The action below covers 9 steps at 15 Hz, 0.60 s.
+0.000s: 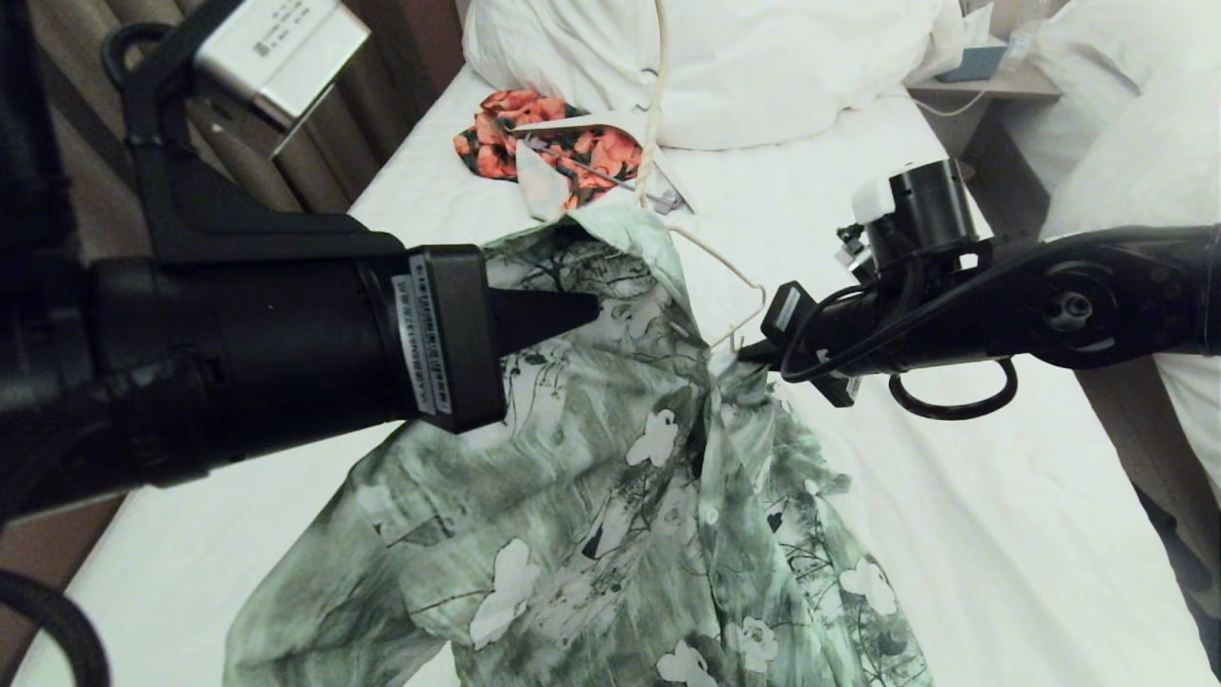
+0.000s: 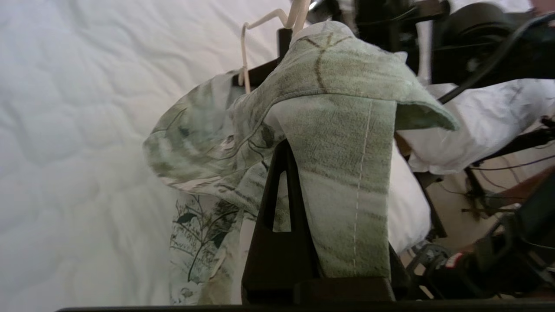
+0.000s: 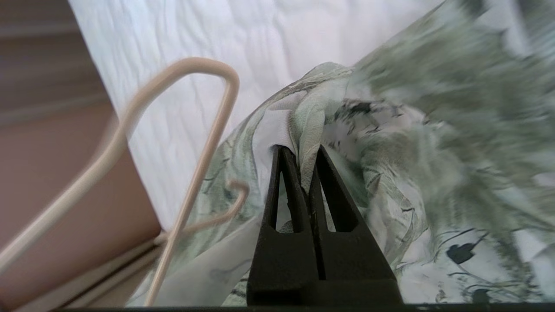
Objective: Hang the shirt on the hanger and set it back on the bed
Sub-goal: Hook the other side of the shirt onto the hanger
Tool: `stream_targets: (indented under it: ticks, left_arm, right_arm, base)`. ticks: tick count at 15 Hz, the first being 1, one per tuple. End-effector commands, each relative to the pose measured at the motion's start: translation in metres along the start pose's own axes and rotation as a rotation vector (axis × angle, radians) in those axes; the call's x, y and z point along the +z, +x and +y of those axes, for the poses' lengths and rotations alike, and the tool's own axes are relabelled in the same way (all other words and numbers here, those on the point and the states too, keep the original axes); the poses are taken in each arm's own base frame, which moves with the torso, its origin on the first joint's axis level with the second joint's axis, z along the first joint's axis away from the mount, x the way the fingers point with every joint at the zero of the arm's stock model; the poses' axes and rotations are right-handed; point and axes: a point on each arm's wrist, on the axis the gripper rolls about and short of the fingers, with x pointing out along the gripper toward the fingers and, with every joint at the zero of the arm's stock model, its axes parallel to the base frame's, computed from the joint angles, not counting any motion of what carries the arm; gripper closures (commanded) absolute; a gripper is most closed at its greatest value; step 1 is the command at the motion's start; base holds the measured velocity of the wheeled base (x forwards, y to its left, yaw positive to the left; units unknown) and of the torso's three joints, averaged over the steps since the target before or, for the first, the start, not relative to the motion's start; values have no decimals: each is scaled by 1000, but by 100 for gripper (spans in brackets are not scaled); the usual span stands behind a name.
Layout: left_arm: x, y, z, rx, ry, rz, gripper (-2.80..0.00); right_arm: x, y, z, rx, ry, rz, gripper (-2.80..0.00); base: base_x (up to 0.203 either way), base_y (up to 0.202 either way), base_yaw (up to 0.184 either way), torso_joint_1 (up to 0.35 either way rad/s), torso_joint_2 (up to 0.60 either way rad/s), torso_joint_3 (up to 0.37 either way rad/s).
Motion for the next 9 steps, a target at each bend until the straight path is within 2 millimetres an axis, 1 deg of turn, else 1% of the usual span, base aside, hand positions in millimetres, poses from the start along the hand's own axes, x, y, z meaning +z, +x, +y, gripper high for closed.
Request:
stream_targets:
  ticks: [1, 6, 9]
  left_arm:
    - [-3, 8, 0, 41, 5, 13, 0]
    - [-5, 7, -1, 52, 12, 60, 0]
    - [-3, -3, -8, 12, 8, 56, 0]
  right_arm:
    - [3, -1, -1, -6, 8, -15, 0]
    - [10, -6, -4, -17, 14, -50, 0]
    - [12, -5, -4, -29, 9, -76, 0]
  base:
    - [0, 0, 0, 0, 0, 0]
    - [0, 0, 0, 0, 0, 0]
    - [0, 0, 0, 0, 0, 0]
